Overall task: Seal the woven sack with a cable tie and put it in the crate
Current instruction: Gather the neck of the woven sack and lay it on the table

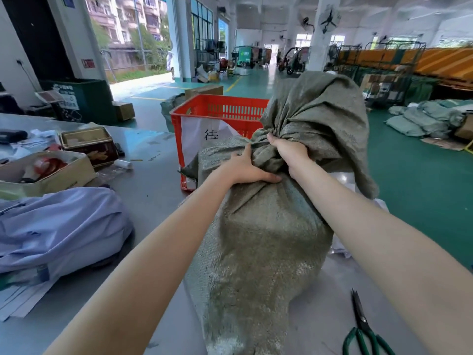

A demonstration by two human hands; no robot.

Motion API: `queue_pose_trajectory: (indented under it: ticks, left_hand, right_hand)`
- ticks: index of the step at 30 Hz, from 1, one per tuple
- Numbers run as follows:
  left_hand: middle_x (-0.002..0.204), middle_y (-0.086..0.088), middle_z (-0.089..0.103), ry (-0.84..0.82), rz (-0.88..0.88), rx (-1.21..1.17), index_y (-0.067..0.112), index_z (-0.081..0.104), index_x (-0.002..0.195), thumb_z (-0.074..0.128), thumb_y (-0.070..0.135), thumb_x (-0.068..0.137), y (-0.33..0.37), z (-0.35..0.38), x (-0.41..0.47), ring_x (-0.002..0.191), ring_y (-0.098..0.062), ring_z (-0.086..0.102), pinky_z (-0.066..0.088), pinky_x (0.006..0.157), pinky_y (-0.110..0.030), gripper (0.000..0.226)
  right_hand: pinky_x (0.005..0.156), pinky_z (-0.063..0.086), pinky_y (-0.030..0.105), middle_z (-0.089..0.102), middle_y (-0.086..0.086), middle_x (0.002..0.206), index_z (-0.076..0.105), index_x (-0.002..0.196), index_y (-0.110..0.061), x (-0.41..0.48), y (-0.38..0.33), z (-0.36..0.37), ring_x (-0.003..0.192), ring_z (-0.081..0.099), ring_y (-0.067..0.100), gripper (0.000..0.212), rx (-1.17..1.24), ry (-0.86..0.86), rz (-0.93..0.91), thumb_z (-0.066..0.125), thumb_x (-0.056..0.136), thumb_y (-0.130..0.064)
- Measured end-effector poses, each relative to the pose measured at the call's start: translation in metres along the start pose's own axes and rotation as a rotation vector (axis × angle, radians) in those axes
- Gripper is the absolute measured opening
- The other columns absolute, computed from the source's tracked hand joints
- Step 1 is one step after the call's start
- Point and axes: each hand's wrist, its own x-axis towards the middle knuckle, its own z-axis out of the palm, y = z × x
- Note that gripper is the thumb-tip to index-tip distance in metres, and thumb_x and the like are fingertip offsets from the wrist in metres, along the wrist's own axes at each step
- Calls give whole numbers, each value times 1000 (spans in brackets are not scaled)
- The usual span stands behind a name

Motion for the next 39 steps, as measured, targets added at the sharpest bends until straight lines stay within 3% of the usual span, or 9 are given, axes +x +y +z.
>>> queue_pose_trajectory:
  ticks: [5,11,17,22,26,35,37,38,39]
  left_hand:
    - [122,-17,63,258,108,46,16,58,120,47,27,91,9,2,-2,109,-33,58,43,79,-32,32]
    - [73,-3,51,259,134,137,6,56,92,44,12,92,29,-43,-10,86,-24,49,36,57,-28,14]
    - [131,-14,58,236,175,355,14,59,127,41,5,91,55,-62,-19,115,-32,54,45,95,-37,41]
    - [135,-17,54,111,174,641,13,52,133,38,3,89,55,-36,-23,120,-34,52,43,100,-39,47]
    - [153,-14,30,-28,154,758,30,30,145,40,16,91,60,9,-18,137,-36,35,29,111,-55,57]
    - [156,-21,-18,-131,8,1013,18,-26,145,75,51,66,109,81,-14,144,-40,-16,-10,114,-56,132]
    - [158,-19,-10,-116,32,947,14,-22,147,76,47,66,105,105,-7,146,-37,-11,-9,115,-55,130]
    - [159,-19,-5,-102,61,915,11,-19,147,75,45,67,100,115,-4,147,-36,-6,-7,115,-55,128]
    - [159,-18,2,-93,103,880,8,-15,148,73,44,70,95,128,-2,147,-33,0,-3,117,-53,123]
  right_hand:
    - [78,55,19,60,4,108,61,109,-10,-3,-3,-6,89,63,18,31,131,-145,42,55,91,-35]
    - [56,49,25,55,10,77,56,81,-11,-16,-23,0,69,56,21,35,270,-254,135,38,98,-36]
    - [111,32,35,70,9,57,58,84,-6,-25,-17,-4,72,61,22,43,605,-363,102,27,102,-29]
    - [107,32,36,51,18,138,41,138,-4,-47,19,-8,130,45,31,47,837,-365,172,23,102,-29]
    - [118,23,39,76,16,76,62,97,-5,-44,62,-22,68,74,23,46,963,-293,247,27,101,-34]
    - [106,38,47,24,33,147,27,143,6,-56,104,-78,131,25,49,47,352,-216,283,26,100,-13]
    - [67,52,30,28,35,143,32,139,10,-59,116,-87,128,17,47,45,236,-177,303,31,98,-11]
    - [55,43,23,37,35,141,35,137,10,-57,119,-91,96,18,15,44,174,-151,293,33,98,-10]
    - [57,41,21,46,32,136,37,137,10,-52,127,-97,109,53,30,43,111,-107,284,33,99,-9]
